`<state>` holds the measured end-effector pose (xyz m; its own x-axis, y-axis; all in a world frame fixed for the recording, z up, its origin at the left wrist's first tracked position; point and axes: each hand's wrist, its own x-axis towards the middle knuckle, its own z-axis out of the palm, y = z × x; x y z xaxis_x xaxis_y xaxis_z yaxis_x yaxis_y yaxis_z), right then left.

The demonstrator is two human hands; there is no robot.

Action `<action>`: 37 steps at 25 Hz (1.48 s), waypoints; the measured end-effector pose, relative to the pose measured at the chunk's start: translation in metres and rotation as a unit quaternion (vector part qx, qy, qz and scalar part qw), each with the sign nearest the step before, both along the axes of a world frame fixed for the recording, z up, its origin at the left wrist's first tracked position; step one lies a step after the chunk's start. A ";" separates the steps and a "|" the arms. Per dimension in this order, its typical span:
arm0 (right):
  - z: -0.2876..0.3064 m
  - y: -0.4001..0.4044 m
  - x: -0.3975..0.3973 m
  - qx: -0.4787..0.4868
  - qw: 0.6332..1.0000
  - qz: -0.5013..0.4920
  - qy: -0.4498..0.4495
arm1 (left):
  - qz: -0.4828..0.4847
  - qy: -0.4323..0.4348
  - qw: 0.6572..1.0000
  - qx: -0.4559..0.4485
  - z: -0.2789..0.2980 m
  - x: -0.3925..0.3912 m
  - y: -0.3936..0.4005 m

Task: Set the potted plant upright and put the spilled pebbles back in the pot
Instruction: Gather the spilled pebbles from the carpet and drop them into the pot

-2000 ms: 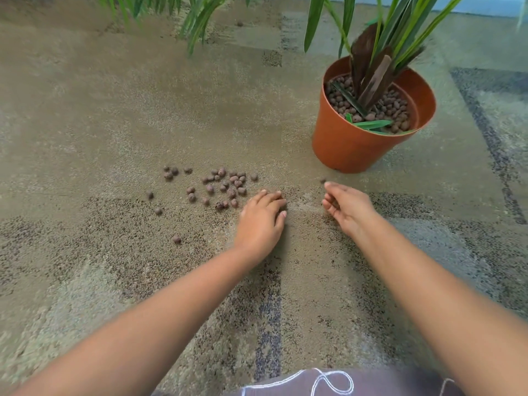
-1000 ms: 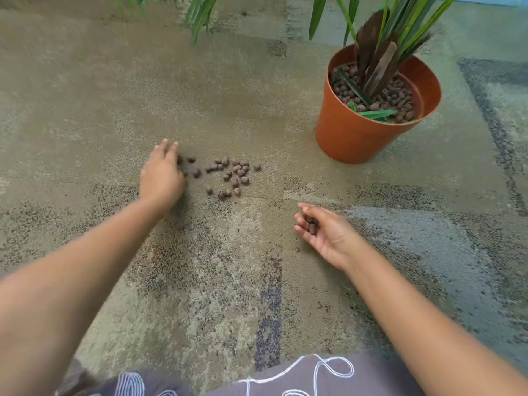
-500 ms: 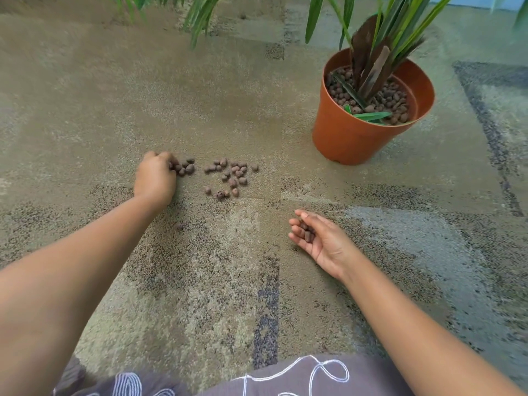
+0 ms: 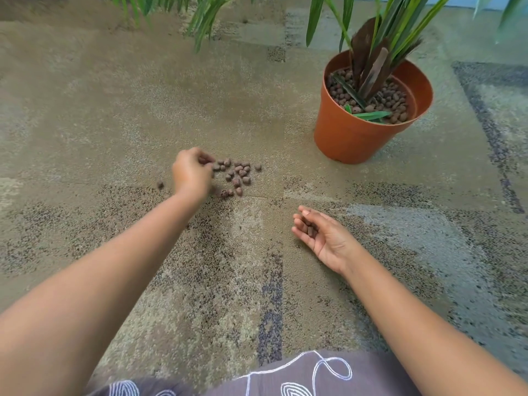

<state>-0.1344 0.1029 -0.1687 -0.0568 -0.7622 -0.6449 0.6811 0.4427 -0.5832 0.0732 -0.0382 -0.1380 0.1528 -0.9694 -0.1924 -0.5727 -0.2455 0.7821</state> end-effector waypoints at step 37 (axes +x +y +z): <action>0.149 -0.102 -0.069 -0.166 0.932 -0.276 -0.166 | -0.036 0.553 0.811 0.188 0.121 -0.126 0.024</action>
<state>-0.2030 0.0011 -0.0196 -0.3393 -0.8359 -0.4315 0.9189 -0.1963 -0.3422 -0.0531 -0.0142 -0.0174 -0.3688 -0.8093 -0.4573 0.4056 -0.5827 0.7042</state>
